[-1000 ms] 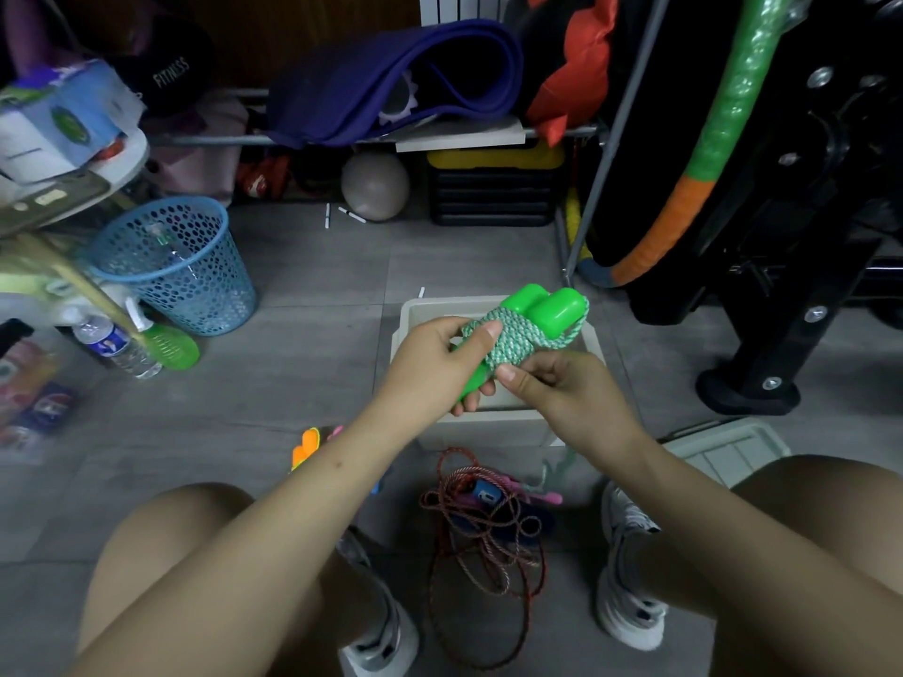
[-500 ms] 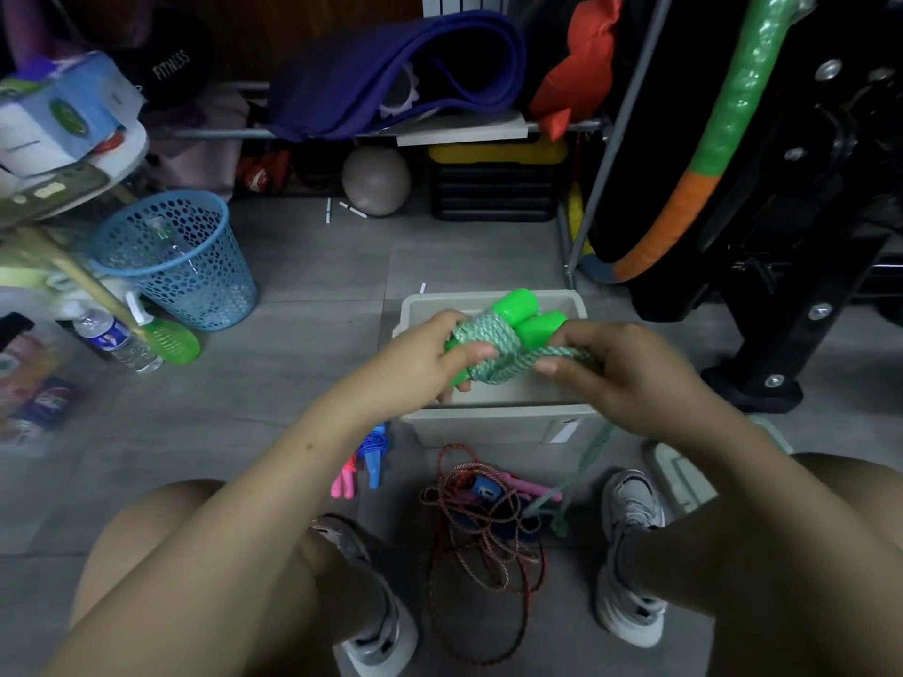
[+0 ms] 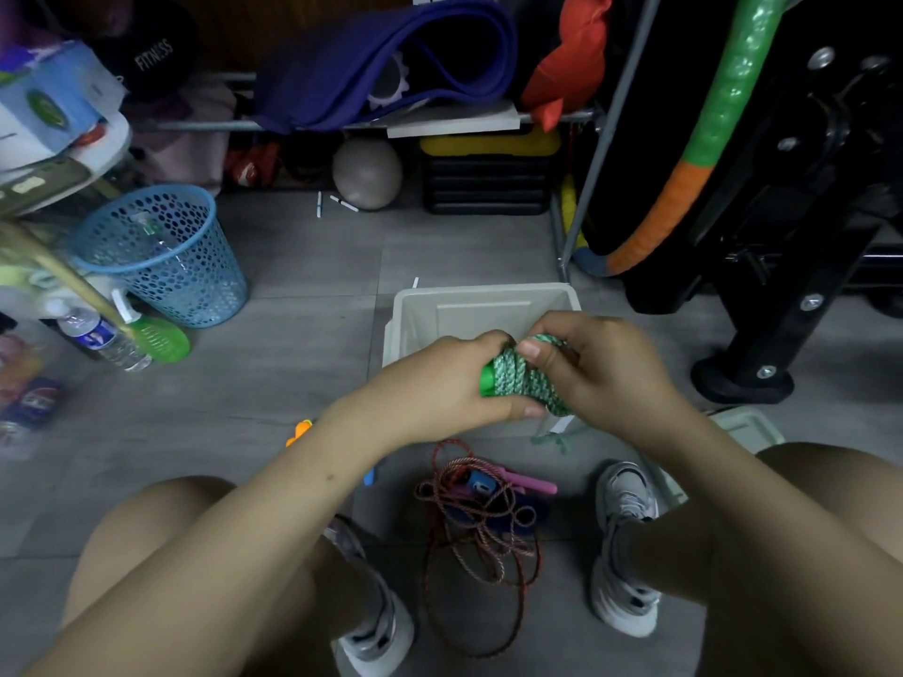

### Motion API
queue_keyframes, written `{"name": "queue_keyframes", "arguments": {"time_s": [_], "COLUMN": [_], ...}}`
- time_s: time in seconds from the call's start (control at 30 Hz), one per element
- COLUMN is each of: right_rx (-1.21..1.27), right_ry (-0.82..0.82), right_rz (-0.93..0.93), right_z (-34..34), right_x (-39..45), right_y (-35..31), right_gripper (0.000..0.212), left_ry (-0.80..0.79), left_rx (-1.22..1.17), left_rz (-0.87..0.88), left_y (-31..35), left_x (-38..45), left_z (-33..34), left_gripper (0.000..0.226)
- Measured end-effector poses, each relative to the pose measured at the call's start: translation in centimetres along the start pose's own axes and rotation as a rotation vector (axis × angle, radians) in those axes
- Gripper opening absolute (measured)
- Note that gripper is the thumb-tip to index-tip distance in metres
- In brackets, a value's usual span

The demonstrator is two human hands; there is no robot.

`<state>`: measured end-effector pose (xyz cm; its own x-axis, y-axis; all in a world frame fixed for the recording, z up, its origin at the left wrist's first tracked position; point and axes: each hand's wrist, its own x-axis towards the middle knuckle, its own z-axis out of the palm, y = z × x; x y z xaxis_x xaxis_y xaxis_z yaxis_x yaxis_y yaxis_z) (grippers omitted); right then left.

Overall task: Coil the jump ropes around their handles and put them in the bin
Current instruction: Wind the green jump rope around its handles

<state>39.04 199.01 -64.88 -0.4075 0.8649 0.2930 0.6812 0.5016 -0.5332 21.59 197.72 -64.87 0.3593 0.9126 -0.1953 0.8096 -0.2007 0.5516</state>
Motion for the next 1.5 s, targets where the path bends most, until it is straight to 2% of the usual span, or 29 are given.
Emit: {"name": "queue_keyframes", "arguments": {"time_s": [0.13, 0.23, 0.3, 0.4, 0.47, 0.53, 0.6, 0.7, 0.8, 0.93, 1.03, 1.17, 1.27, 1.43, 1.5], "right_rx": [-0.070, -0.082, -0.006, 0.257, 0.344, 0.287, 0.202, 0.181, 0.377, 0.740, 0.810, 0.889, 0.860, 0.869, 0.939], "right_ry": [-0.013, -0.054, -0.158, -0.375, -0.436, -0.416, -0.411, -0.464, -0.480, -0.429, -0.413, -0.313, -0.370, -0.495, -0.531], "right_rz": [0.048, 0.102, 0.149, 0.071, 0.044, -0.008, -0.065, -0.039, 0.041, 0.160, 0.149, 0.221, 0.198, 0.195, 0.224], "right_z": [0.1, -0.6, -1.6, -2.7, -3.1, -3.0, -2.3, -1.4, -1.1, -0.3, 0.1, -0.1, -0.4, -0.9, -1.0], "right_x": [0.1, 0.7, 1.2, 1.8, 2.0, 2.1, 2.2, 2.1, 2.1, 2.0, 1.8, 1.7, 1.5, 1.1, 0.9], "right_y": [-0.3, -0.2, 0.0, 0.4, 0.9, 1.5, 2.2, 2.4, 2.3, 2.3, 2.2, 2.1, 2.5, 2.5, 2.6], "right_gripper": [0.038, 0.031, 0.035, 0.023, 0.019, 0.014, 0.007, 0.012, 0.025, 0.029, 0.021, 0.011, 0.043, 0.067, 0.075], "left_ry": [0.038, 0.017, -0.034, -0.036, -0.032, -0.062, -0.093, -0.133, -0.175, -0.210, -0.224, -0.220, -0.156, -0.077, -0.102], "left_rx": [-0.037, -0.026, 0.001, -0.036, -0.090, -0.088, -0.074, -0.121, -0.222, -0.389, -0.478, -0.578, -0.631, -0.639, -0.673], "left_rz": [0.036, 0.060, 0.088, 0.110, 0.112, 0.122, 0.150, 0.169, 0.152, 0.149, 0.137, 0.136, 0.124, 0.083, 0.110], "left_y": [-0.4, -0.6, -0.3, -0.6, -1.2, -1.4, -1.2, -1.3, -1.8, -2.2, -2.4, -1.9, -2.1, -2.6, -2.5], "left_x": [-0.2, -0.4, -0.7, -0.6, -0.4, -0.5, -0.5, -0.5, -0.7, -1.1, -1.4, -1.7, -1.7, -1.5, -1.6], "left_z": [-0.4, 0.0, 0.6, 0.5, -0.2, -0.5, -0.5, -0.7, -1.0, -1.0, -1.2, -1.5, -1.9, -1.9, -1.7], "left_gripper": [0.048, 0.046, 0.044, 0.023, 0.032, 0.039, 0.032, 0.027, 0.036, 0.047, 0.045, 0.046, 0.048, 0.070, 0.066]}}
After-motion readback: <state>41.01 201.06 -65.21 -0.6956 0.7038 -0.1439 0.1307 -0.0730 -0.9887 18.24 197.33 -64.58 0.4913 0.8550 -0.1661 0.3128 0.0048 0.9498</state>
